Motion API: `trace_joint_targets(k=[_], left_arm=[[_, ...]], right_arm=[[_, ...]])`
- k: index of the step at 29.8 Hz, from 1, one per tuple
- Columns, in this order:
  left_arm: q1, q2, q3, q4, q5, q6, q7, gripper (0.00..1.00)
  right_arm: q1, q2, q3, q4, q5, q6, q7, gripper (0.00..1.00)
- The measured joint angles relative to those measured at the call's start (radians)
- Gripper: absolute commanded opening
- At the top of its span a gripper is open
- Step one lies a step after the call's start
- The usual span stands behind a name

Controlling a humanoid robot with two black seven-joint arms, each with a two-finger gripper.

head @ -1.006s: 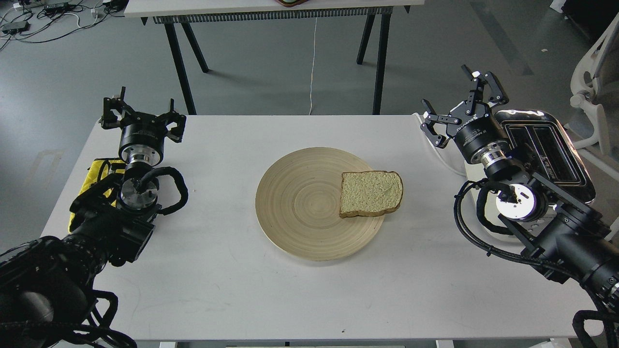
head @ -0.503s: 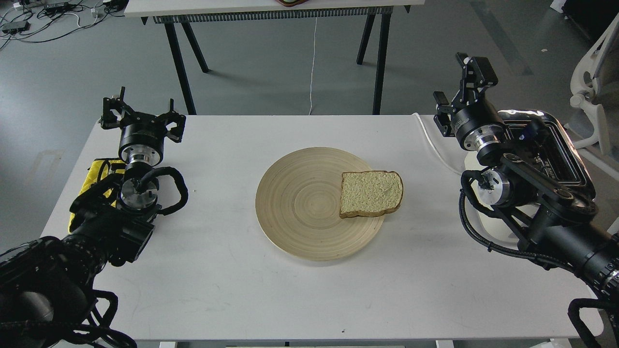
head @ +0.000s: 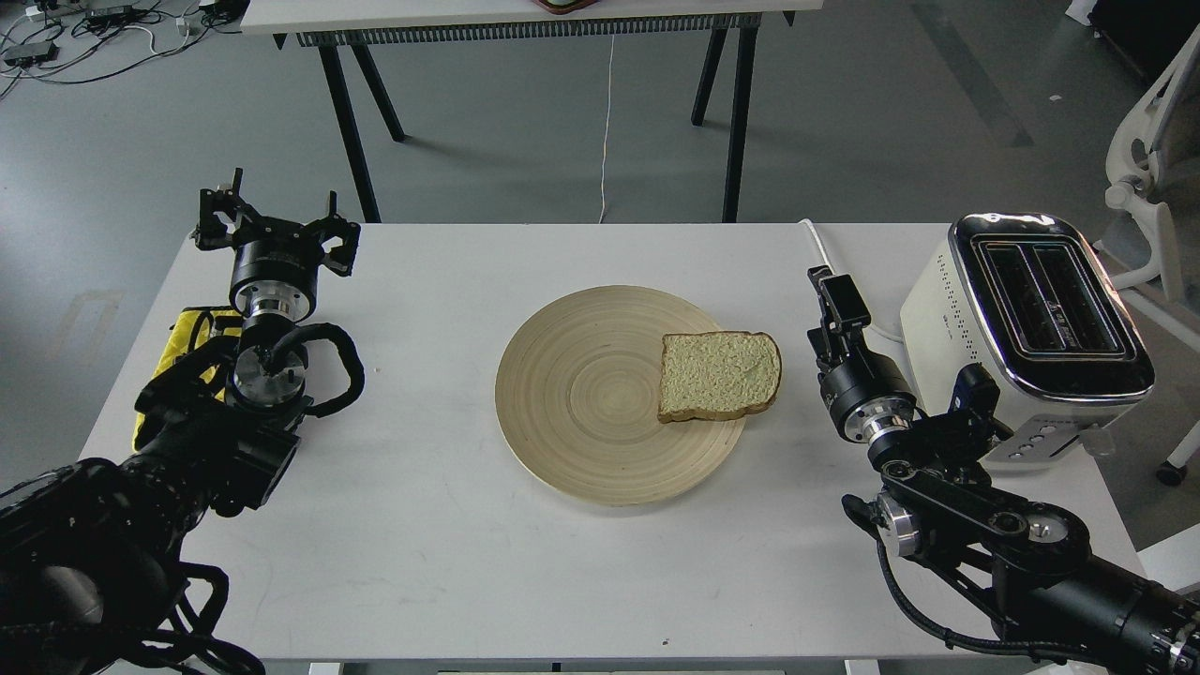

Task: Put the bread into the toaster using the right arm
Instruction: 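Lower the right gripper to the bread slice on the plate and grasp it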

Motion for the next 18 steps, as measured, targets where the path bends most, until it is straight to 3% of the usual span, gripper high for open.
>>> trace_joint_targets(k=[14,18], left_arm=[[-0.001,0.0,0.0,0.0,0.0,0.0,0.0,1.0],[-0.001,0.0,0.0,0.0,0.0,0.0,0.0,1.0]], right_arm=[[-0.022,0.117,-0.065,-0.141,-0.011,0.0,-0.003,0.98],[-0.022,0.138,-0.069,-0.157,-0.011,0.0,-0.003,0.87]])
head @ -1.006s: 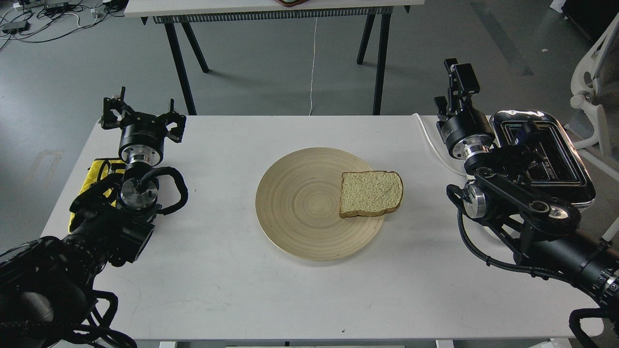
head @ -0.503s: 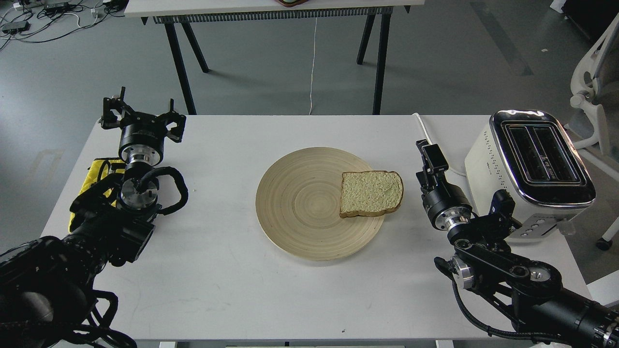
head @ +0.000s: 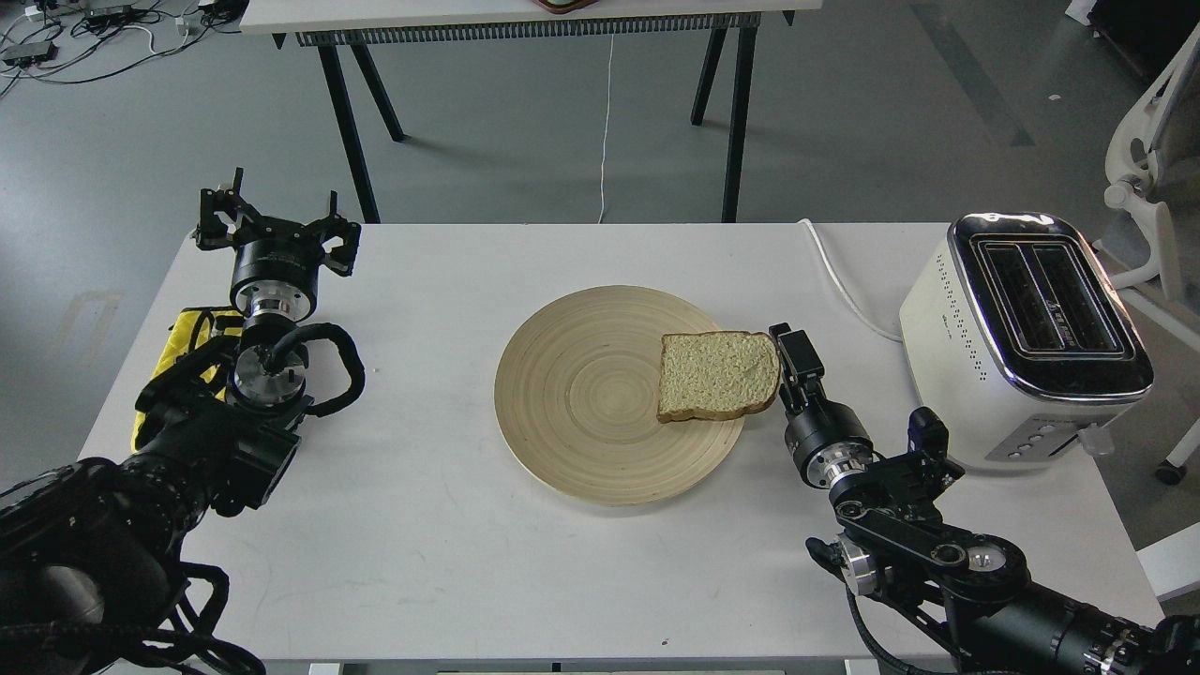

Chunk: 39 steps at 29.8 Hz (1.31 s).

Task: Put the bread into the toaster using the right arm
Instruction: 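Lower the right gripper to the bread slice on the plate and grasp it, then lift the bread slice with the right gripper up above the toaster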

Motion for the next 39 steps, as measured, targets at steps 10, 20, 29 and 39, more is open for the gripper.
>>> trace_joint_targets(k=[10,20,29,39], left_arm=[[0.0,-0.001,0.0,0.0,0.0,0.0,0.0,1.0],[0.001,-0.001,0.0,0.0,0.0,0.0,0.0,1.0],[0.001,0.0,0.0,0.0,0.0,0.0,0.0,1.0],[0.001,0.0,0.0,0.0,0.0,0.0,0.0,1.0]], right_arm=[[0.006,0.006,-0.047,-0.001,0.0,0.0,-0.001,0.25],[0.009,0.004,-0.063,0.01,0.002,0.0,-0.001,0.0],[0.077,-0.143,0.006,0.2,0.005,0.0,-0.017,0.0],[0.372,-0.581,0.072,0.367,0.001,0.02,-0.124,0.0]])
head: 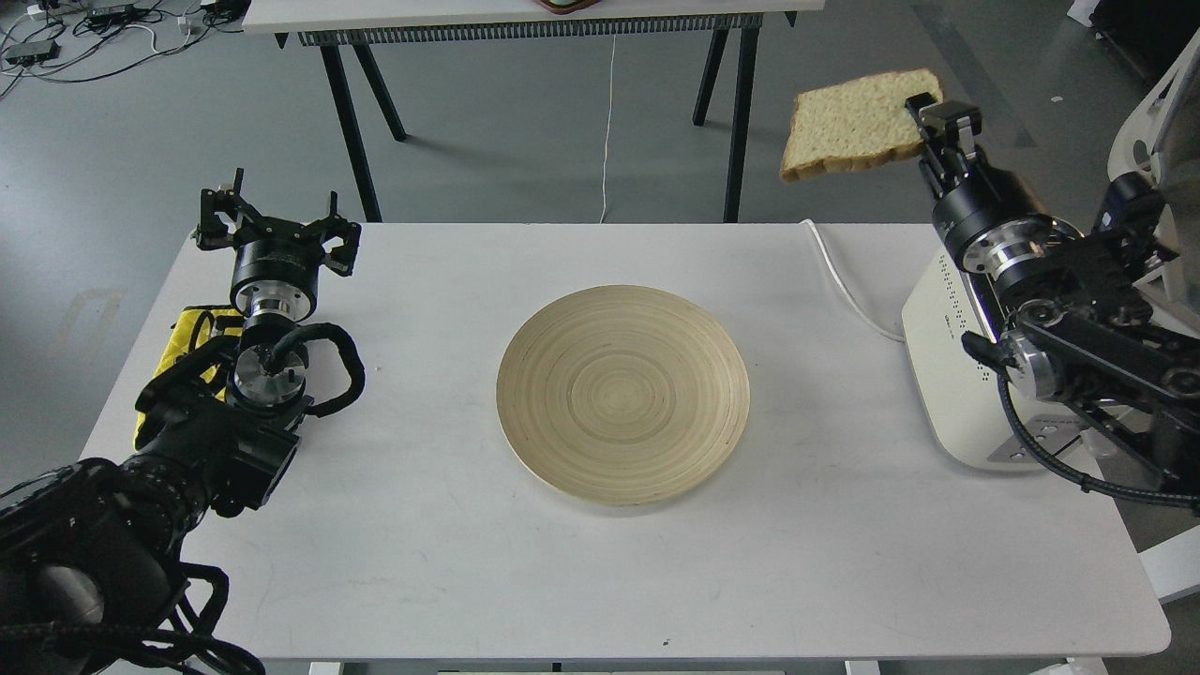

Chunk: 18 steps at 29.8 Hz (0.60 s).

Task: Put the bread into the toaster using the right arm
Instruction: 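Lift the bread slice with the right gripper up above the toaster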

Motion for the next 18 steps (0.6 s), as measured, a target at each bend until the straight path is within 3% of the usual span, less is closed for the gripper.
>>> trace_joint_targets(k=[9,18], left_arm=[[0.0,0.001,0.0,0.0,0.0,0.0,0.0,1.0],[0.0,0.0,0.0,0.0,0.0,0.0,0.0,1.0]], right_arm=[[0.034,-0.412,-0.021,0.011,-0.16,0.257,0.004,0.0],[0.021,-0.518,-0.193,0.006,-0.292,0.296,0.043,0.0]])
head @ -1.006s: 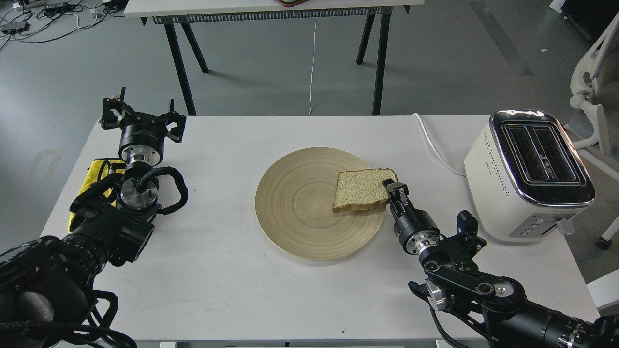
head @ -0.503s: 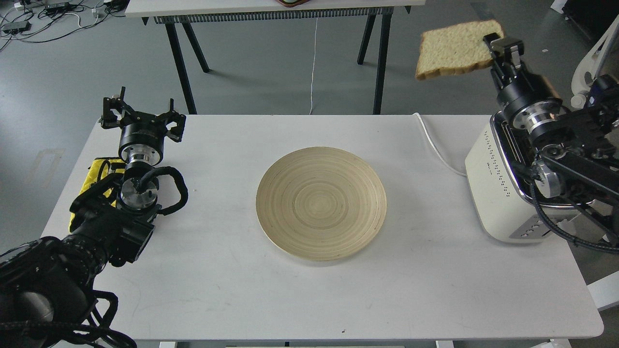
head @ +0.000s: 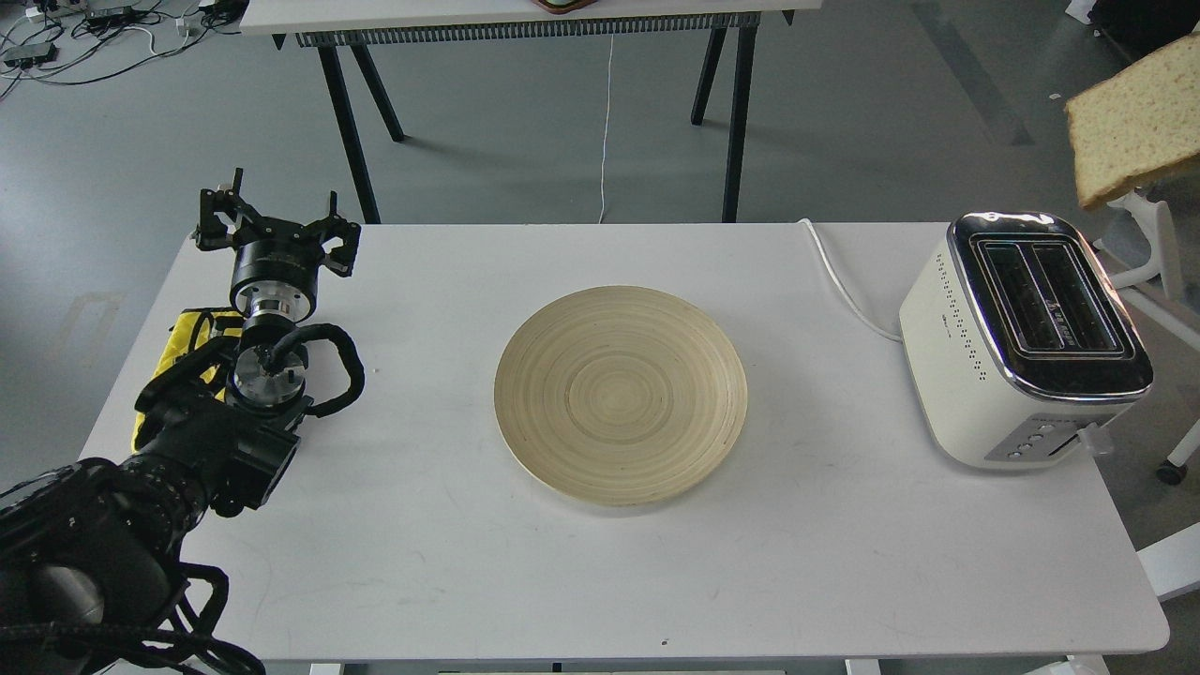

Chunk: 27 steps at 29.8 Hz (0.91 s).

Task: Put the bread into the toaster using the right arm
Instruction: 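Lift the bread slice with the right gripper up above the toaster, then lower the bread slice with the right gripper into the toaster slot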

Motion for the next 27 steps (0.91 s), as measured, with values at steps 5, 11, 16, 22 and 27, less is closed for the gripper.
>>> trace_joint_targets(k=[5,11,16,22,27], left_arm=[[0.0,-0.001,0.0,0.0,0.0,0.0,0.0,1.0],[0.0,-0.001,0.0,0.0,0.0,0.0,0.0,1.0],[-0.001,0.0,0.0,0.0,0.0,0.0,0.0,1.0],[-0.001,0.0,0.0,0.0,0.0,0.0,0.0,1.0],[-0.001,-0.001,0.0,0.0,0.0,0.0,0.0,1.0]], right_arm=[[-0.001,0.006,-0.054,-0.005,-0.048,-0.001,0.002,0.0],[-0.008,0.011,-0.093,-0.006,-0.063,-0.002,0.002,0.0],[-0.019,0.014,-0.102,-0.008,-0.098,-0.002,0.002,0.0],[-0.032,0.05,-0.103,-0.023,-0.105,-0.002,0.002,0.0],[-0.034,0.072,-0.104,-0.026,-0.106,-0.002,0.001,0.0]])
